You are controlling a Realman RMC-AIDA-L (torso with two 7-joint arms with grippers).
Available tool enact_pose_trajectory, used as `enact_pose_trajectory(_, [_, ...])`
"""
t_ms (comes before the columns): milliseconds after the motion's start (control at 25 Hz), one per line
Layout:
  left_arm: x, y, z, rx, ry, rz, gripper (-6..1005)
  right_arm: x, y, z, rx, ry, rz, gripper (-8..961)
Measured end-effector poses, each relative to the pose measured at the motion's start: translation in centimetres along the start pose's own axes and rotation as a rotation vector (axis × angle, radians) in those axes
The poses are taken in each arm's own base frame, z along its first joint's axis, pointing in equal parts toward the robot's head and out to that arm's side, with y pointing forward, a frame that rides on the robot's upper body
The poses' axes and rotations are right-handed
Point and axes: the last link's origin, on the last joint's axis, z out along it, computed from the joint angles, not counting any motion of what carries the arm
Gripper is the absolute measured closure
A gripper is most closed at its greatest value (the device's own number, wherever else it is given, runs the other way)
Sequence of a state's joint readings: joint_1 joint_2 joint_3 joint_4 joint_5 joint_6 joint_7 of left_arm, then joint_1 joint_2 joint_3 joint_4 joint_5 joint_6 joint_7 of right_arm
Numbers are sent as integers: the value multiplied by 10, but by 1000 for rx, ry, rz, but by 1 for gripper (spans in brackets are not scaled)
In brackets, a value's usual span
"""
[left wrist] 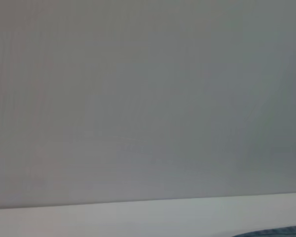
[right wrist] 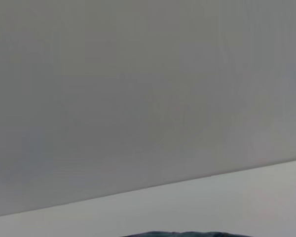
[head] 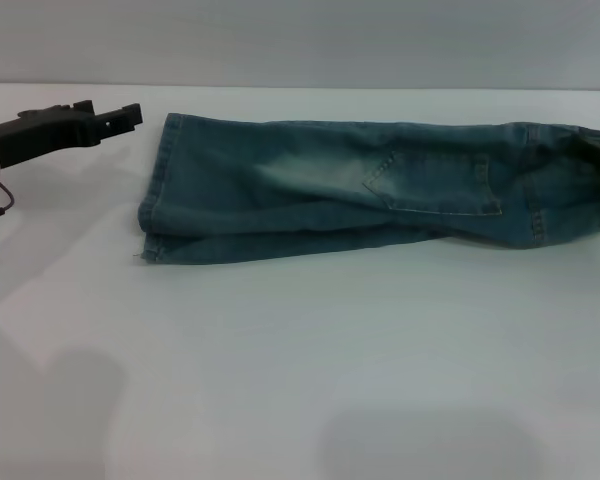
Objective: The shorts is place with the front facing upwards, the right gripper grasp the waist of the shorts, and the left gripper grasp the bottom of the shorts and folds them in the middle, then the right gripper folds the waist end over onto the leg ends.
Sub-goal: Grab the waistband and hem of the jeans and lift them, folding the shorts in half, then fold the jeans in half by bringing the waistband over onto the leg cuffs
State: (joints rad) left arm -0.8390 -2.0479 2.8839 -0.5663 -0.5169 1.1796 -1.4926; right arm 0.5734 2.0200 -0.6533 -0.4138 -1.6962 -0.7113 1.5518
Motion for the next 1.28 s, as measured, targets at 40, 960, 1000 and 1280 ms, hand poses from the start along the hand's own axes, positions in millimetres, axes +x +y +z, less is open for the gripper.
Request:
enact_pose_trajectory(40, [0,0,0,-2,0,-1,189,-1,-1,-1,-2,2,0,450])
enact_pose_trajectory(960, [-7,3,1,-15,-6,6,189,-79,-18,-25,2,124,-126,437])
enact_pose_trajectory(1000, [-7,3,1,-17,-7,5,189,-79,-15,-24,-10,129,-129,438])
enact_pose_trajectory(1280, [-9,3,2,-16,-5,0,188,-54,15,-18,-138,222,-150,441])
